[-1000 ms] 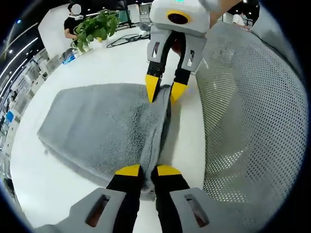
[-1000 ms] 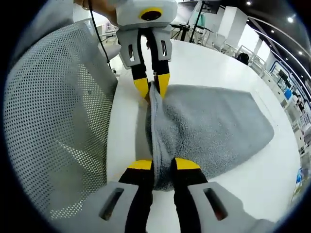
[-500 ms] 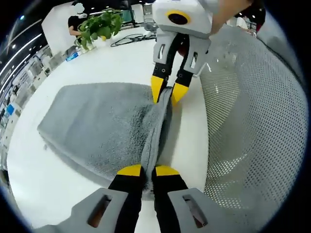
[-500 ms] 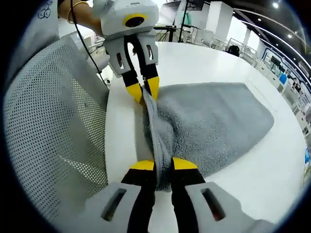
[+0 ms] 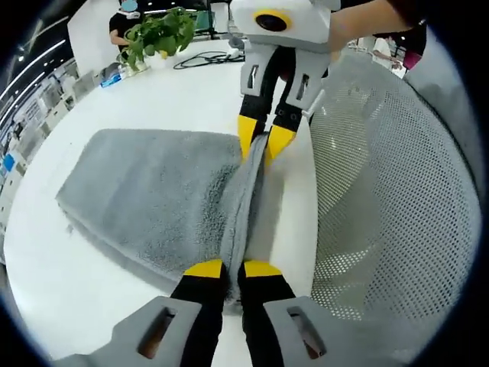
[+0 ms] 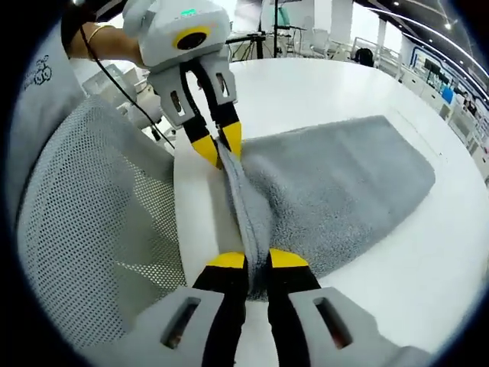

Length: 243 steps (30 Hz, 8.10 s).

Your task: Fold the towel on the table until its edges align and the towel forms a compact rectangular stack.

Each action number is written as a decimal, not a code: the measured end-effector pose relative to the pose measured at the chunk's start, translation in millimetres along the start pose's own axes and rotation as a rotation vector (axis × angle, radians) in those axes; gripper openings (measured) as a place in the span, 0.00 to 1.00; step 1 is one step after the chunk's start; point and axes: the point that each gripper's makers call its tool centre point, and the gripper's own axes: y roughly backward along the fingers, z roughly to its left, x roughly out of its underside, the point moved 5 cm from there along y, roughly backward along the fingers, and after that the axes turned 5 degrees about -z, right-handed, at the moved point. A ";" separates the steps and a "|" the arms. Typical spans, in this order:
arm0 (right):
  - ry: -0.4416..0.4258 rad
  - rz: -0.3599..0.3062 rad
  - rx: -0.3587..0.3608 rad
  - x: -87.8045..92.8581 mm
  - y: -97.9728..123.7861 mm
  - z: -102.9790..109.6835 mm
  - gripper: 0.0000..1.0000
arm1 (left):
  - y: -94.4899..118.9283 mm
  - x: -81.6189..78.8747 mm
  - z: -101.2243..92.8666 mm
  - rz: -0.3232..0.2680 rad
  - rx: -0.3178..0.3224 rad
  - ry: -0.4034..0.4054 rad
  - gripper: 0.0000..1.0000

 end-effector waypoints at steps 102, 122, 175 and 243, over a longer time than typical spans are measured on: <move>-0.688 -0.206 -0.077 -55.2 42.8 -92.2 0.06 | 21.5 -58.1 94.3 -0.152 -0.014 0.270 0.07; -0.951 -0.305 0.023 -34.2 12.3 -129.6 0.08 | -21.7 -33.3 115.3 -0.099 -0.055 0.465 0.11; -0.558 -0.416 0.121 -19.0 54.8 -94.3 0.48 | 41.4 -28.7 76.0 -0.301 -0.201 0.440 0.50; -0.154 -0.214 0.294 4.0 -22.2 -134.3 0.45 | -42.6 -14.8 120.3 -0.100 -0.256 0.252 0.29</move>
